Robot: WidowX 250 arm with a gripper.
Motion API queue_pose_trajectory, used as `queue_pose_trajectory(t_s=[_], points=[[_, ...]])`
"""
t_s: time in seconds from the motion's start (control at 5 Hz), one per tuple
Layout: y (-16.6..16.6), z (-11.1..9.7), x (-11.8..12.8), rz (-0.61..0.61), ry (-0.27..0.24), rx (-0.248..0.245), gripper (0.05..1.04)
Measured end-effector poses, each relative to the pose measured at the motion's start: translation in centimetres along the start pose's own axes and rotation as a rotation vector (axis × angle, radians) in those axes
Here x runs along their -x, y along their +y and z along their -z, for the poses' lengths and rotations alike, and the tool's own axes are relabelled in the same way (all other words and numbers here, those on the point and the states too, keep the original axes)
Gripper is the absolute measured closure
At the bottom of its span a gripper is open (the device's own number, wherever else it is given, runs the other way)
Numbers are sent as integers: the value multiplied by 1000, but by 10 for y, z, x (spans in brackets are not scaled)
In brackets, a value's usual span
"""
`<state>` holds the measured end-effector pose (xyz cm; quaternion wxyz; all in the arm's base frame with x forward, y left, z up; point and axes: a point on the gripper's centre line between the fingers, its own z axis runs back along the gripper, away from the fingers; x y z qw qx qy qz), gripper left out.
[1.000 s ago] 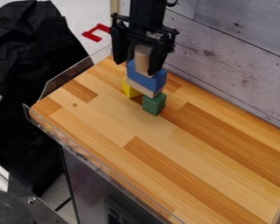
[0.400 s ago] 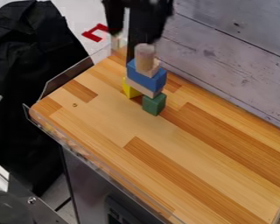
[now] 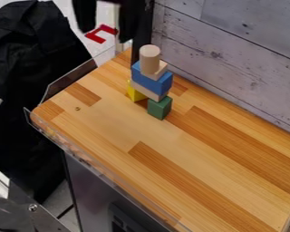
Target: Put the white cylinder on top of the tower
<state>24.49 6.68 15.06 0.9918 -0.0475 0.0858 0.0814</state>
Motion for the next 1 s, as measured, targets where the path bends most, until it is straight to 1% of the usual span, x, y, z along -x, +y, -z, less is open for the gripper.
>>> queue_pose_trajectory(t_s=[0.2,0.4,0.6,0.8,1.0], points=[[2,15,17,46,39,-6,84],[1,31,23,109,20,-6,84],[-1,40,19,141,-45,-22,84],[-3,46,15,144,-118,-8,84],[3,51,12,96,-139,-64,84]])
